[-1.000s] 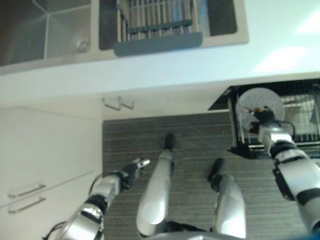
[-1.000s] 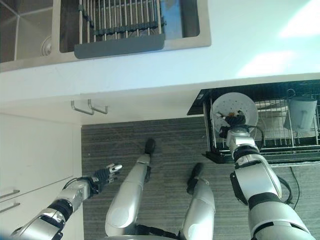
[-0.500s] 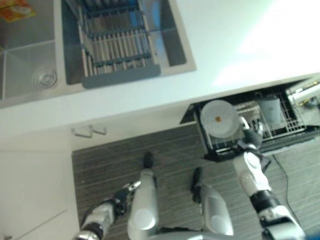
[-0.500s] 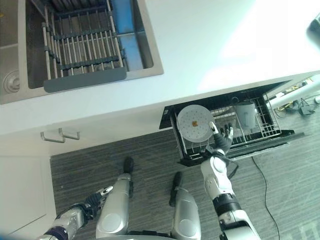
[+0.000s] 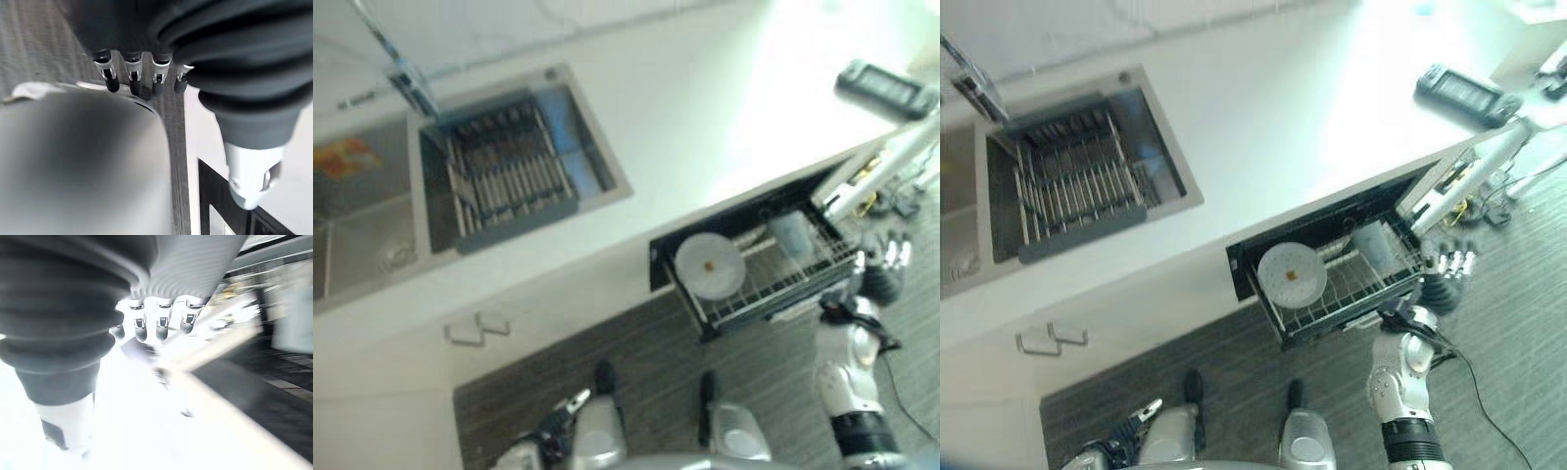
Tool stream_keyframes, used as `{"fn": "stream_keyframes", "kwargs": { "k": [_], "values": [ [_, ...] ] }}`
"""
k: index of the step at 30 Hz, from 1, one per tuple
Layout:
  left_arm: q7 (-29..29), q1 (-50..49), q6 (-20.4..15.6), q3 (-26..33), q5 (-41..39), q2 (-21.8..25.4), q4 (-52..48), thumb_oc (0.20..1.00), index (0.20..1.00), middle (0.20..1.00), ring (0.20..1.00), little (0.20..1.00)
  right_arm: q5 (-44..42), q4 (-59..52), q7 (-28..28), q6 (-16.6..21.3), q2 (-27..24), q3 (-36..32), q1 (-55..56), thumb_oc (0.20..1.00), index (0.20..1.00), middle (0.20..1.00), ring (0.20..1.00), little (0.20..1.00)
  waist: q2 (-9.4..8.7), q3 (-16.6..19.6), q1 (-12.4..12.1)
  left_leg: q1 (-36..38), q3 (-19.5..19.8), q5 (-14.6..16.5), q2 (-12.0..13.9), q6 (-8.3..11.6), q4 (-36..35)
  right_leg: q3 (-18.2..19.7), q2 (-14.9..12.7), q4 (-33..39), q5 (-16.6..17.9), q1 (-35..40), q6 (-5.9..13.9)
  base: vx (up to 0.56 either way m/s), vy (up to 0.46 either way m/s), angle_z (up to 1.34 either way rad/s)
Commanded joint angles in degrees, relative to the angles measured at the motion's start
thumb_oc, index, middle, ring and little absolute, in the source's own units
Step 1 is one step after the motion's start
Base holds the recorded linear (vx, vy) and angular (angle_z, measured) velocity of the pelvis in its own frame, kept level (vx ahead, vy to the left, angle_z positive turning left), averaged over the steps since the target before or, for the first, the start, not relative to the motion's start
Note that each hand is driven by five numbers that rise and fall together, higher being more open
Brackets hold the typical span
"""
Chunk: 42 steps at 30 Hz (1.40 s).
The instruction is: Place the dishes in the dishwasher.
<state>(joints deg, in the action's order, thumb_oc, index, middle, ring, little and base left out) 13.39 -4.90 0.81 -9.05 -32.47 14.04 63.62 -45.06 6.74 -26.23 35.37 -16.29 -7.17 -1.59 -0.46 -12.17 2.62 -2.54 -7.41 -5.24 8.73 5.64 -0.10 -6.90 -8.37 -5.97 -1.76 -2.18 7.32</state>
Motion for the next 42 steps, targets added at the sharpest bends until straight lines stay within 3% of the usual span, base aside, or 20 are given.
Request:
{"fn": "stream_keyframes", "kwargs": {
  "k": [1,4,6,8,10,15,20,21,22,25,28,32,38,39,42],
  "values": [
    [1.76,1.20,-0.21,-0.78,1.51,-0.20,-0.63,1.000,1.000,1.000,1.000,1.000,4.35,-3.62,-5.07,6.14,-3.10,-4.09,-1.56,1.000,1.000,1.000,1.000,1.000,-0.83,-2.23,0.43,-1.48,-1.37,5.12,1.36,-0.70,5.62,-1.59,0.69,-3.31,-2.82,-0.38,-2.67,0.24,0.014,-0.10],
    [3.35,0.74,0.02,-0.52,1.44,-0.15,0.80,1.000,1.000,1.000,1.000,1.000,1.74,3.41,-12.31,6.91,-4.40,-12.27,0.34,1.000,1.000,1.000,1.000,1.000,-0.27,-0.11,1.60,1.39,-2.64,5.71,1.66,-0.50,4.68,-1.58,0.72,-1.89,-2.67,1.82,-2.34,0.16,-0.010,-0.17],
    [3.85,1.10,0.40,-1.12,2.81,0.27,1.35,1.000,1.000,1.000,1.000,1.000,-5.87,8.33,-9.98,8.27,-4.16,-17.31,1.61,1.000,1.000,1.000,1.000,1.000,0.15,0.14,1.89,1.96,-2.83,5.96,1.75,-0.34,4.96,-2.14,0.58,-1.98,-2.63,2.44,-2.32,0.11,-0.040,-0.09],
    [3.93,1.46,0.71,-2.22,3.99,0.75,1.74,1.000,1.000,1.000,1.000,1.000,-8.10,11.15,-8.33,8.23,-3.92,-19.44,2.23,1.000,1.000,1.000,1.000,1.000,0.64,-0.28,2.07,1.78,-2.36,6.20,1.56,-0.22,5.97,-2.56,0.36,-2.85,-3.03,2.64,-2.48,0.07,-0.028,-0.03],
    [3.94,1.87,1.49,-3.03,3.30,1.33,1.81,1.000,1.000,1.000,1.000,1.000,-11.42,13.69,-9.22,6.58,-4.08,-20.12,1.90,1.000,1.000,1.000,1.000,1.000,1.67,-0.82,2.27,1.70,-1.87,6.10,1.26,-0.12,6.50,-3.00,-0.06,-3.97,-3.41,2.48,-2.58,0.06,0.033,-0.02],
    [3.19,3.23,4.04,-4.96,3.92,2.33,0.45,1.000,1.000,1.000,1.000,1.000,-19.10,19.91,-3.90,5.53,-3.23,-17.83,-0.05,1.000,1.000,1.000,1.000,1.000,3.05,-2.83,1.11,-1.00,0.16,6.63,-0.28,-0.67,9.74,-3.77,-1.48,-8.04,-4.44,0.32,-3.10,-0.01,0.023,0.11],
    [3.86,7.20,4.57,-8.36,3.69,3.61,-2.78,1.000,1.000,1.000,1.000,1.000,-23.50,30.49,5.01,-0.79,-1.60,-8.47,-5.47,1.000,1.000,1.000,1.000,1.000,3.59,-8.00,-0.58,-8.16,2.57,7.09,-1.15,-1.28,16.31,-4.01,-2.87,-14.89,-5.20,-5.98,-4.21,-0.21,-0.008,0.23],
    [4.04,9.16,2.08,-13.02,11.02,4.96,-4.74,1.000,1.000,1.000,1.000,1.000,-27.14,35.72,10.35,-8.77,-2.21,-3.00,-9.81,1.000,1.000,1.000,1.000,1.000,3.92,-10.25,-1.52,-10.81,3.19,7.36,-1.57,-1.61,18.41,-3.62,-3.21,-17.42,-5.54,-8.67,-4.48,-0.25,-0.001,0.14],
    [3.50,10.59,1.75,-14.71,11.17,5.59,-5.01,1.000,1.000,1.000,1.000,1.000,-29.49,38.40,12.58,-10.75,-2.73,-1.82,-11.81,1.000,1.000,1.000,1.000,1.000,4.08,-11.14,-1.77,-12.38,3.37,7.36,-1.66,-1.82,19.38,-3.44,-3.19,-18.70,-5.58,-10.35,-4.53,-0.25,-0.002,0.03],
    [2.47,14.69,2.58,-16.25,6.91,6.75,-5.34,1.000,1.000,1.000,1.000,1.000,-32.89,43.85,18.09,-13.09,-3.35,-0.24,-15.97,1.000,1.000,1.000,1.000,1.000,4.43,-12.80,-2.48,-15.64,3.97,7.72,-2.20,-2.53,21.95,-2.96,-3.22,-22.40,-6.08,-14.00,-4.60,-0.13,-0.023,0.00],
    [1.10,19.05,4.64,-16.36,3.41,7.83,-8.78,1.000,1.000,1.000,1.000,1.000,-29.59,44.62,18.01,-14.37,-4.44,2.73,-23.74,1.000,1.000,1.000,1.000,1.000,5.20,-14.69,-3.66,-20.16,4.90,8.27,-3.53,-3.28,24.72,-2.61,-3.58,-26.90,-6.69,-19.21,-4.54,-0.16,0.000,0.05],
    [2.59,19.12,5.04,-16.76,4.27,9.59,-10.68,1.000,1.000,1.000,1.000,1.000,-26.69,44.11,22.06,-22.09,-8.64,5.79,-30.66,1.000,1.000,1.000,1.000,1.000,5.60,-16.04,-5.41,-22.98,5.49,8.57,-4.49,-3.86,25.86,-2.20,-4.14,-30.04,-7.24,-23.10,-4.16,-0.07,-0.005,0.08],
    [4.27,16.33,4.28,-16.33,5.38,10.65,-8.82,1.000,1.000,1.000,1.000,1.000,-16.70,36.85,24.13,-25.12,-14.77,10.21,-38.64,1.000,1.000,1.000,1.000,1.000,4.88,-16.80,-6.98,-23.75,6.09,9.90,-4.94,-4.01,25.69,-0.92,-3.48,-29.53,-7.99,-24.54,-3.46,0.05,0.033,0.09],
    [4.49,16.10,4.04,-16.00,5.42,10.73,-8.23,1.000,1.000,1.000,1.000,1.000,-15.74,36.55,23.25,-25.93,-16.20,10.68,-40.67,1.000,1.000,1.000,1.000,1.000,4.78,-16.99,-7.34,-24.40,5.97,8.40,-4.76,-4.34,25.22,-1.09,-3.26,-28.53,-6.35,-25.14,-3.83,-0.02,0.046,0.03],
    [5.20,15.66,3.43,-14.88,5.14,11.14,-6.50,1.000,1.000,1.000,1.000,1.000,-12.02,36.46,22.13,-27.35,-19.30,12.31,-45.88,1.000,1.000,1.000,1.000,1.000,3.66,-17.16,-8.28,-24.82,6.75,8.15,-4.93,-4.43,24.50,-0.53,-2.28,-25.19,-4.65,-25.04,-3.44,0.05,0.018,0.00]
  ]
}}
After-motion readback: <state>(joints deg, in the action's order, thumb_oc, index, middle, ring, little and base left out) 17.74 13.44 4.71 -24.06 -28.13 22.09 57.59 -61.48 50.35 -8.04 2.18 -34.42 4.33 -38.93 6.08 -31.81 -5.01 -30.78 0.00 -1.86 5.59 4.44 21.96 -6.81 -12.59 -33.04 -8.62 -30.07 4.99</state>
